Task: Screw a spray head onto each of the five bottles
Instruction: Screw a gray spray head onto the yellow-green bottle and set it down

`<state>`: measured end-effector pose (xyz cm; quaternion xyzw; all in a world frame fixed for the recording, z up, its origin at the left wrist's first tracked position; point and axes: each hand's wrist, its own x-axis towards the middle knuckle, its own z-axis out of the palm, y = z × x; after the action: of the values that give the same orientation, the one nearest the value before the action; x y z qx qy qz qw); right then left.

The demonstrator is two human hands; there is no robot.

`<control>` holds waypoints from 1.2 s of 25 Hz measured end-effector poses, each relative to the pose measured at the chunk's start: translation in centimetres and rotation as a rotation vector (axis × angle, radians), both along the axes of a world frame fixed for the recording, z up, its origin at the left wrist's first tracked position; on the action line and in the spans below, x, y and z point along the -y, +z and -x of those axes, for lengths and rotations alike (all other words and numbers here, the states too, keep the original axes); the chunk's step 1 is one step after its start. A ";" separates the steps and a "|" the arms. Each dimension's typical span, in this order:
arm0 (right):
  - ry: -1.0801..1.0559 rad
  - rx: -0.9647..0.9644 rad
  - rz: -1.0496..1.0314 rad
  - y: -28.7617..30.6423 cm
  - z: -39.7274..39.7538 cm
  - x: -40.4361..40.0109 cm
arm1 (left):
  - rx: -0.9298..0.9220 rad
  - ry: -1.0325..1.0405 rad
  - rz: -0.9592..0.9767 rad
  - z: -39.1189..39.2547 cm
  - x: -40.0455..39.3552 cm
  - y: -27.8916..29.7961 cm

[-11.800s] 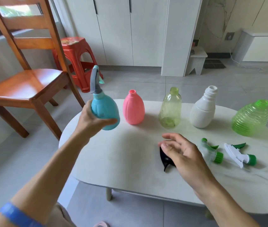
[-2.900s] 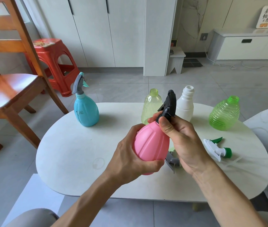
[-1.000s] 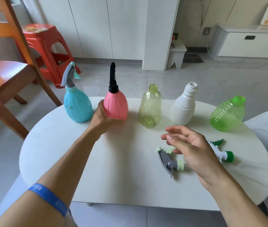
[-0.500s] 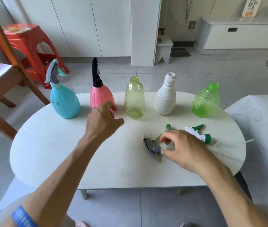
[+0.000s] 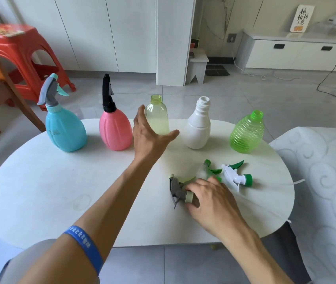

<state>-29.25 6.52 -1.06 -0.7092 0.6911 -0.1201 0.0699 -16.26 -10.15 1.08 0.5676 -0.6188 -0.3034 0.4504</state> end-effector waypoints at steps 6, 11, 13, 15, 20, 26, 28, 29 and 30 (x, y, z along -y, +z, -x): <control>-0.038 0.459 0.111 2.0 0.0 -0.1 | -0.035 0.038 -0.089 -1.3 1.7 -1.1; -0.213 1.132 0.234 5.3 1.4 0.3 | 0.129 -0.070 -0.025 -1.6 -1.0 0.5; -0.247 1.373 0.300 7.0 2.4 0.5 | 0.178 -0.129 0.018 -2.8 -2.5 1.9; -0.273 1.527 0.365 8.4 3.3 0.6 | 0.215 -0.203 0.033 -5.1 -4.0 3.6; -0.278 1.794 0.391 9.4 3.1 0.7 | 0.550 -0.205 0.065 -12.6 -8.2 5.6; -0.263 1.948 0.384 9.0 2.4 1.1 | 0.630 -0.217 0.120 -15.1 -10.3 4.4; -0.275 1.926 0.379 8.8 1.9 1.3 | 0.623 -0.220 0.130 -15.5 -10.3 4.2; -0.281 1.917 0.374 8.8 1.7 1.4 | 0.614 -0.221 0.135 -15.5 -10.2 4.2; -0.286 1.910 0.369 8.7 1.5 1.4 | 0.602 -0.223 0.142 -15.4 -10.2 4.3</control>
<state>-30.74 5.07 7.68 -0.2235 0.3938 -0.7563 0.4723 -0.86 0.04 5.38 0.5277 -0.8021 -0.1258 0.2496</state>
